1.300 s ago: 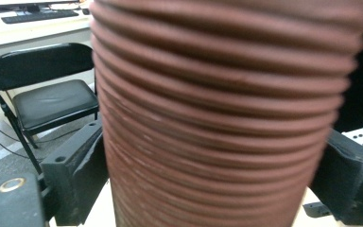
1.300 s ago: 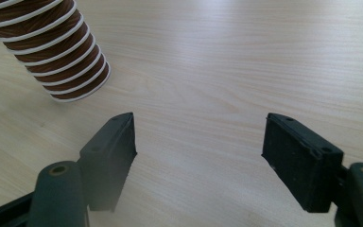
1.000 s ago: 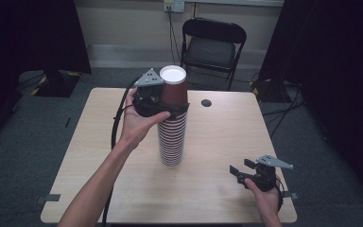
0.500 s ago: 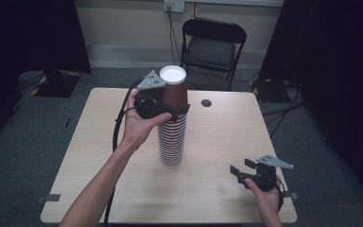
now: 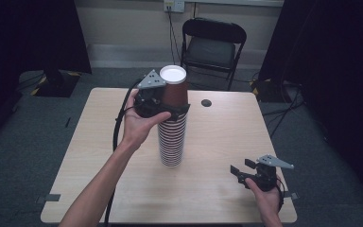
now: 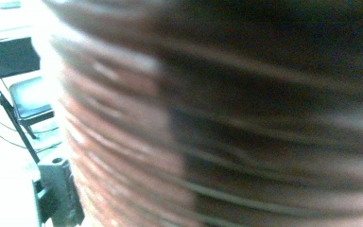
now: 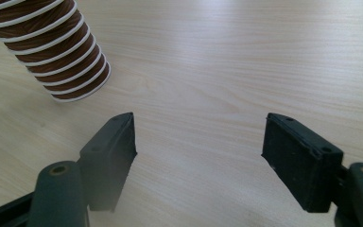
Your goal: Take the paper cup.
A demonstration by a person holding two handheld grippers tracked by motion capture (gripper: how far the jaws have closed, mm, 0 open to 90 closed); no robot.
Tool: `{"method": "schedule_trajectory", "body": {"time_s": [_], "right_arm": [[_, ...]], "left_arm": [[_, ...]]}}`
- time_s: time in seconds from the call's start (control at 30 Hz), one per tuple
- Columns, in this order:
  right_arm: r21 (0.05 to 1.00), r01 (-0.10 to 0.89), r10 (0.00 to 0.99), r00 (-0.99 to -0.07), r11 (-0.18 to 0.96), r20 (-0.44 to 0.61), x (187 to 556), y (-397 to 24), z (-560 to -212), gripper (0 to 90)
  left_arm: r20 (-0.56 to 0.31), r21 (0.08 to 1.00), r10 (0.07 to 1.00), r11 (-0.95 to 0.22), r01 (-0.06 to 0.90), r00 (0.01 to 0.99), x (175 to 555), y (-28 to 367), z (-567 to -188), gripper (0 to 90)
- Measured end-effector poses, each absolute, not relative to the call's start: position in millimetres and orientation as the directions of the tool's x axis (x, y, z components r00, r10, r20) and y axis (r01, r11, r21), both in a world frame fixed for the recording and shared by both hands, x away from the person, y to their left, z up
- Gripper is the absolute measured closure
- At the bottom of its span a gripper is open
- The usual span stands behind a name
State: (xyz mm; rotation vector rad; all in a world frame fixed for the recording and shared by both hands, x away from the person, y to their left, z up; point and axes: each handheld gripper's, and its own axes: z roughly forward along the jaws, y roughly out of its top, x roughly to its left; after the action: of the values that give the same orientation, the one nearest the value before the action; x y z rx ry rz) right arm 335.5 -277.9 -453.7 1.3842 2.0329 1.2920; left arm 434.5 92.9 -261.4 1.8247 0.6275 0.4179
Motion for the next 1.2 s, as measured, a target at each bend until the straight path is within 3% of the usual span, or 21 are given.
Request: {"method": "schedule_trajectory", "body": {"time_s": [1.2], "right_arm": [[0.836, 0.541, 0.869, -0.455, 0.096, 0.195, 336, -278, -454, 26.1]], "left_arm": [[-0.028, 0.976, 0.630, -0.151, 0.158, 0.776, 431, 94, -240, 9.5]]}}
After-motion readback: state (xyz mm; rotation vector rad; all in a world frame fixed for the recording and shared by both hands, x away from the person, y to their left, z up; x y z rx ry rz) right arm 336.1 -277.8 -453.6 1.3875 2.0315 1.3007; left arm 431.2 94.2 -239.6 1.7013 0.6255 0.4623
